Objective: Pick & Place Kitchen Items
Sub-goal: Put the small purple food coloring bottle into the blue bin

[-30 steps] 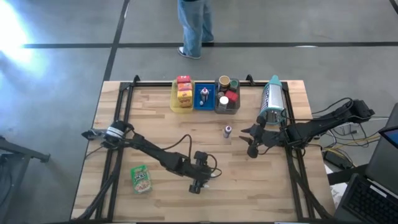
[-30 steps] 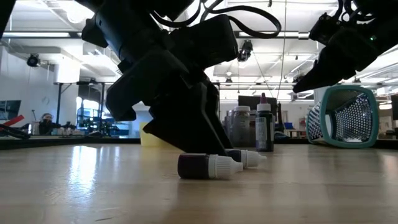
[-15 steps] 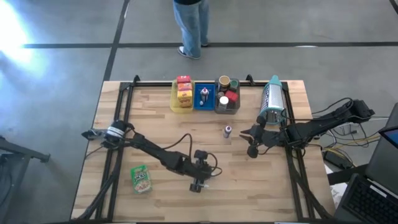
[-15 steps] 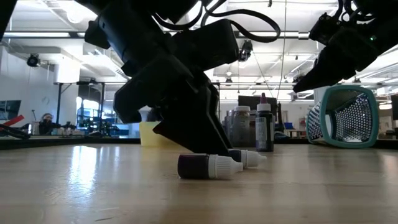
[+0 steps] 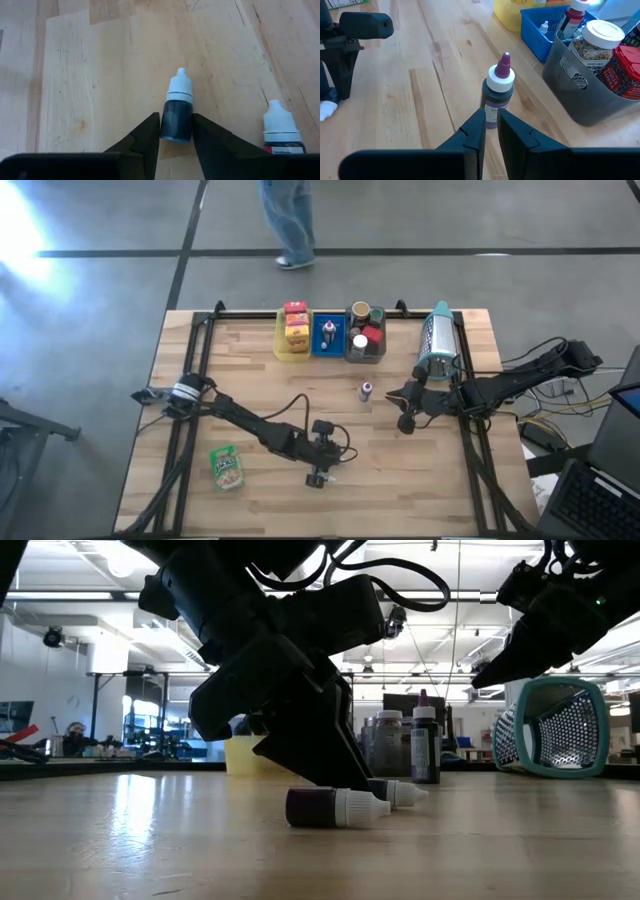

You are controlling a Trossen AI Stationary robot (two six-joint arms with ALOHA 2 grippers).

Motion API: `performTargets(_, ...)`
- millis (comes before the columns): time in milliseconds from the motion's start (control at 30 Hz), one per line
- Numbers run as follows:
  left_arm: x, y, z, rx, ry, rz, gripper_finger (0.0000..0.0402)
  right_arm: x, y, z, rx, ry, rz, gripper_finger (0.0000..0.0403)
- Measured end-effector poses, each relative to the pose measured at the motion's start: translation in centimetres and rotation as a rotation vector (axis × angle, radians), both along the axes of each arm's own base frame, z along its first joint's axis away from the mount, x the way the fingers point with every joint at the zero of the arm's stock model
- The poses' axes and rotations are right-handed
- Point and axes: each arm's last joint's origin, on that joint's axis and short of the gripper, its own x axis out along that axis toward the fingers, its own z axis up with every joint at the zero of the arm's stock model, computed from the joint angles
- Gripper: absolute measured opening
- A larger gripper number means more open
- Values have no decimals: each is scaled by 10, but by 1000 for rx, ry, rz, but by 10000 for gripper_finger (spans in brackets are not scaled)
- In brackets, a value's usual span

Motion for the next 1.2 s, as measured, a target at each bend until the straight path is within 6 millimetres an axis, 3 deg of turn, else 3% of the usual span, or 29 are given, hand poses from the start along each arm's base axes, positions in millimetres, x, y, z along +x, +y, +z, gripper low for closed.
performTargets(467,-1,0,3,-4,1,-4,101,-2,0,-4,25,2,-17,90)
performTargets(700,1,5,18,-90,-33,-35,101,1,1,0,27,-43,12,107)
performTargets(967,8,27,35,-329,-51,-141,101,5,13,7,42,-61,287,115)
performTargets(1200,5,51,49,-477,-89,-165,101,4,30,13,-19,-117,429,89)
